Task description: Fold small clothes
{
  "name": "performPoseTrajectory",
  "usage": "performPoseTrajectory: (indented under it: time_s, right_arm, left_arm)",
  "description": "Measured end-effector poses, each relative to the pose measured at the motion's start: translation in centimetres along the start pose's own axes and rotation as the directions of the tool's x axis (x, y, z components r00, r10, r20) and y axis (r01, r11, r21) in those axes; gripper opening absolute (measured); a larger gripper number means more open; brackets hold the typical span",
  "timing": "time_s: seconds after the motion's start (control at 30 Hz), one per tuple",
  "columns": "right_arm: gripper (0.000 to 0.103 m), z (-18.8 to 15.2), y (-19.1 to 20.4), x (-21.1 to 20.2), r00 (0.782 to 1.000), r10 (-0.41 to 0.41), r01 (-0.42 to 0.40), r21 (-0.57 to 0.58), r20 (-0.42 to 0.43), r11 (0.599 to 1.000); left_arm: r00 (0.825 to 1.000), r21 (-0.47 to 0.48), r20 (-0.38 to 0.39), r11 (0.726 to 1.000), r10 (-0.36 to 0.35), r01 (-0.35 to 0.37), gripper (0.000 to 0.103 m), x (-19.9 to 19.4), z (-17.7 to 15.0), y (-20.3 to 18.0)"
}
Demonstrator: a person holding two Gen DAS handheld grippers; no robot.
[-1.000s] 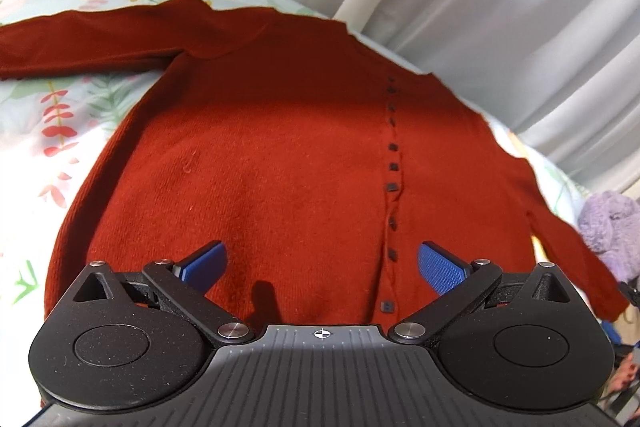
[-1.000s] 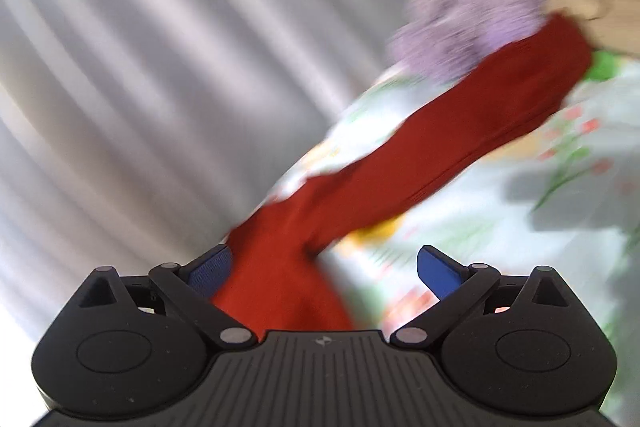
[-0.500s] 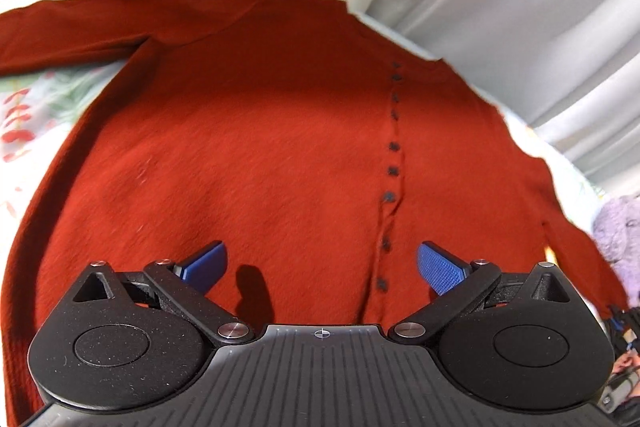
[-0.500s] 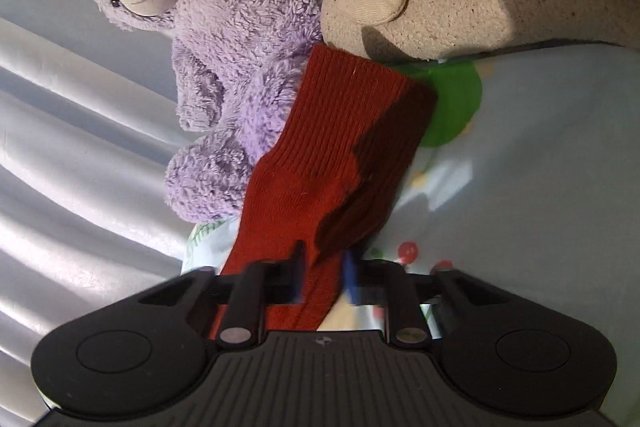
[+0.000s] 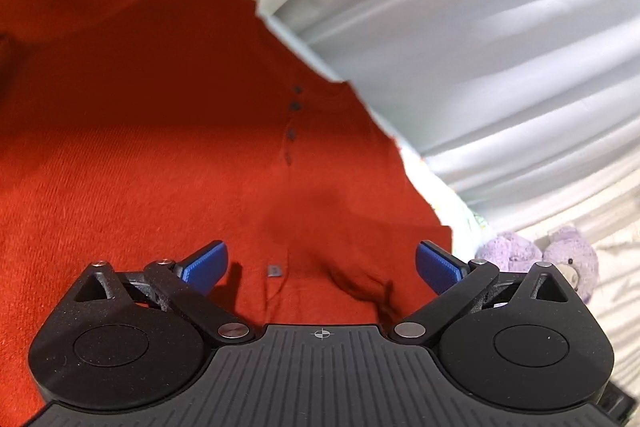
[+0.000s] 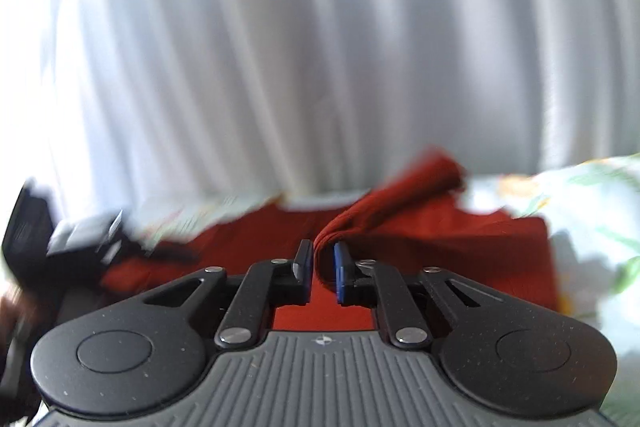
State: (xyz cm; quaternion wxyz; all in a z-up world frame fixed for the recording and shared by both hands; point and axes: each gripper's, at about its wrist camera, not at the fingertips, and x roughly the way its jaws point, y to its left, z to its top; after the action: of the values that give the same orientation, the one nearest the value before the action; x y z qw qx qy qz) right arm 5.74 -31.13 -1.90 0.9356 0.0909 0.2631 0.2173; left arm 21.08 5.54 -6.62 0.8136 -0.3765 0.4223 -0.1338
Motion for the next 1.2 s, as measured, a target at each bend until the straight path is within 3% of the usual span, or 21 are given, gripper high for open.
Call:
performPoseTrajectory:
  time_s: [0.1,0.2,0.37,0.47,0.53,0.6,0.63,0.7,0.83,0.9,0.97,1.03,1.1,1.13,1.2]
  right_arm:
    - [0.017,-0.9,-1.2,1.0,0.995,-0.044,0.052,0.081,-0.094,0.995]
    - [0.017,-2.5,-1.5,-0.5,0.990,-0.051,0.077,0.200,-0.134,0.977]
    - [0.017,-4.6,-3.1,-1.3,0.986,-0.040,0.095,0.355,-0.160,0.930]
    - [0.017,-5.4,-3.5,-1.4,0.986,-0.033,0.098,0.411,-0.162,0.907]
    - [0.017,-5.7,-3.6,-1.4,0.986,-0.030,0.099,0.437,-0.164,0.894]
    - [0.017,-5.7,-3.7,-1.3,0.986,-0.022,0.096,0.454,-0.167,0.886]
    - [0.017,-5.7,-3.8,-1.2,0.985,-0.025,0.100,0.457,-0.168,0.884]
    - [0.017,-5.6,-3.9,-1.0,0.985,-0.034,0.110,0.458,-0.172,0.882]
    - [0.017,-5.4,-4.4,-0.6,0.979,-0.066,0.150,0.469,-0.190,0.870]
    - [0.017,-5.4,-4.8,-0.5,0.973,-0.106,0.192,0.460,-0.207,0.867]
    - [0.017,-5.4,-5.0,-0.4,0.959,-0.167,0.254,0.439,-0.228,0.862]
    - [0.017,-5.3,-5.1,-0.5,0.943,-0.221,0.310,0.415,-0.249,0.855]
    - [0.017,-5.3,-5.5,-0.7,0.941,-0.228,0.318,0.421,-0.251,0.849]
    - [0.017,-5.3,-5.6,-0.8,0.942,-0.224,0.315,0.429,-0.251,0.846]
    - [0.018,-5.0,-5.8,-1.0,0.943,-0.219,0.311,0.431,-0.251,0.847]
  left_arm:
    - [0.999,-0.023,-0.017,0.999,-0.039,0.038,0.093,0.5,0.3,0.7]
    - [1.000,-0.035,-0.031,0.999,0.003,-0.004,0.085,1.2,1.1,1.3]
    - [0.997,-0.032,-0.072,0.999,0.035,-0.037,0.081,2.0,1.9,2.4]
    - [0.996,0.029,-0.088,0.999,0.034,-0.031,0.058,3.2,2.3,2.0]
    - [0.991,0.099,-0.119,0.993,0.069,-0.057,0.027,4.4,2.5,1.2]
    - [0.987,0.170,-0.118,0.982,0.105,-0.084,0.010,5.1,2.4,0.7]
    - [0.989,0.176,-0.113,0.981,0.100,-0.079,0.008,5.2,2.5,0.7]
    - [0.992,0.172,-0.094,0.983,0.079,-0.062,0.006,4.7,3.1,0.5]
    - [0.997,0.227,0.042,0.971,0.065,-0.073,0.005,1.5,6.0,-0.4]
    - [0.983,0.253,0.130,0.954,0.128,-0.157,0.005,-0.1,7.6,-0.3]
    - [0.954,0.267,0.204,0.926,0.217,-0.268,0.005,-1.0,8.8,0.6]
    - [0.943,0.242,0.206,0.920,0.261,-0.308,0.006,-1.2,9.6,2.3]
    - [0.952,0.201,0.150,0.934,0.268,-0.295,0.015,-0.9,10.0,4.3]
    - [0.954,0.178,0.130,0.941,0.269,-0.289,0.028,-0.4,10.0,4.9]
    - [0.961,0.132,0.104,0.954,0.256,-0.268,0.043,-0.4,9.9,6.7]
